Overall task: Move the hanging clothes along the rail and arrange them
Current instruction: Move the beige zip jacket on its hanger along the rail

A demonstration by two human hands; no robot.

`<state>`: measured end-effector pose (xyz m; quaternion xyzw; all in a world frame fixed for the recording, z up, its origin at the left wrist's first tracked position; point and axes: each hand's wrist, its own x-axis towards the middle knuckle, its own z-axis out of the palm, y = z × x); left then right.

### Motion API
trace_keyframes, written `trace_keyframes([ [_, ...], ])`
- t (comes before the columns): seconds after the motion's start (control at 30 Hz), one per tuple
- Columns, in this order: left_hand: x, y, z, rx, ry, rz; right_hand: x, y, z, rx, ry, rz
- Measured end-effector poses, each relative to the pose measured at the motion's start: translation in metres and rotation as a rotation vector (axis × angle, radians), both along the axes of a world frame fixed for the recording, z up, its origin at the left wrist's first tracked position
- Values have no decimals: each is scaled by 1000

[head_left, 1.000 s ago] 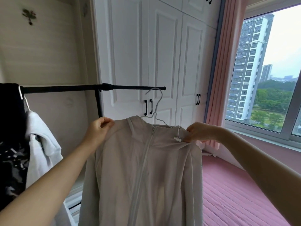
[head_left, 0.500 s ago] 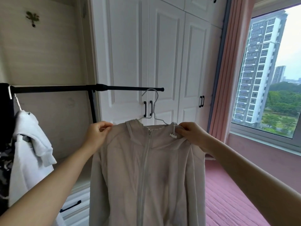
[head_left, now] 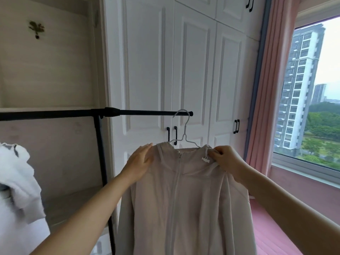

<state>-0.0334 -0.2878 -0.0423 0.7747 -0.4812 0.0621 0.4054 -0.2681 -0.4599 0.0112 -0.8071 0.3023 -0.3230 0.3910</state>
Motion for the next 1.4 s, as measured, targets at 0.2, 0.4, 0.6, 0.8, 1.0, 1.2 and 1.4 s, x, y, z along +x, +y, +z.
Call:
trace_keyframes([
  [0.2, 55, -53, 32, 23, -121, 28, 59, -35, 25, -61, -13, -70],
  [0.4, 116, -89, 36, 44, -118, 9, 118, -61, 27, 5, -38, -94],
  [0.6, 145, -104, 22, 48, -119, 58, 164, -73, 0, 29, 20, -103],
  [0.8, 160, -102, 7, 117, -87, 36, 171, -69, -19, 18, 78, -57],
  [1.0, 155, -96, 7, 217, -102, 69, 167, -67, -18, -55, 130, -96],
  [1.2, 130, -69, 9, 206, -46, 55, 143, -52, -15, -245, 195, -168],
  [1.4, 89, -20, 13, 105, 17, 93, 122, -6, -3, -263, 159, -108],
])
